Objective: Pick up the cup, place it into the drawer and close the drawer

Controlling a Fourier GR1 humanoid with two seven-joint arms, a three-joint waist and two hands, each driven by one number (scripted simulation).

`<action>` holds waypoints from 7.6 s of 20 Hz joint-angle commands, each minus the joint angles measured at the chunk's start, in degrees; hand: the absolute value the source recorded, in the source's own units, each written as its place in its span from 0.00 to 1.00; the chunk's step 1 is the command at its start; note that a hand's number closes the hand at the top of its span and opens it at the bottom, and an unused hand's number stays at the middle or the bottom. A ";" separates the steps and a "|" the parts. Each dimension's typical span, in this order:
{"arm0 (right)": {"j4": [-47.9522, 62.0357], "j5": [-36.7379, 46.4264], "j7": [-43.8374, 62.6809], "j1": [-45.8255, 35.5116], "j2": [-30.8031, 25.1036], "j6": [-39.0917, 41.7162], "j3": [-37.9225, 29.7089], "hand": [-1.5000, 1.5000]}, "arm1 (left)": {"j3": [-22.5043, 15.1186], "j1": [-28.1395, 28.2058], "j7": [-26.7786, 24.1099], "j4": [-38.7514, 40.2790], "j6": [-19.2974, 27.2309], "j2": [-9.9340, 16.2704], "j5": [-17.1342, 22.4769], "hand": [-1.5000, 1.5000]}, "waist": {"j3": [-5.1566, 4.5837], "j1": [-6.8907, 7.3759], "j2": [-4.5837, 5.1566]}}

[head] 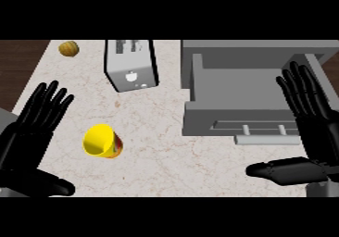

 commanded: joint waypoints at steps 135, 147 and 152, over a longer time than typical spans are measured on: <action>10.95 -8.68 0.14 -17.46 -1.49 11.50 -1.46 0.00 | -23.51 -71.81 -19.60 84.70 33.16 -11.47 -0.81 0.00 | 0.11 -12.25 2.90; 9.89 -8.47 7.01 -14.49 -11.65 30.11 10.67 1.00 | -19.46 -72.50 -30.12 81.68 33.26 -11.47 9.77 0.00 | -0.01 -7.98 1.57; 6.53 3.49 8.92 -13.29 -14.51 27.87 13.46 0.00 | -21.35 -69.91 -32.69 82.52 35.45 -11.47 11.49 0.00 | 0.01 -5.72 0.79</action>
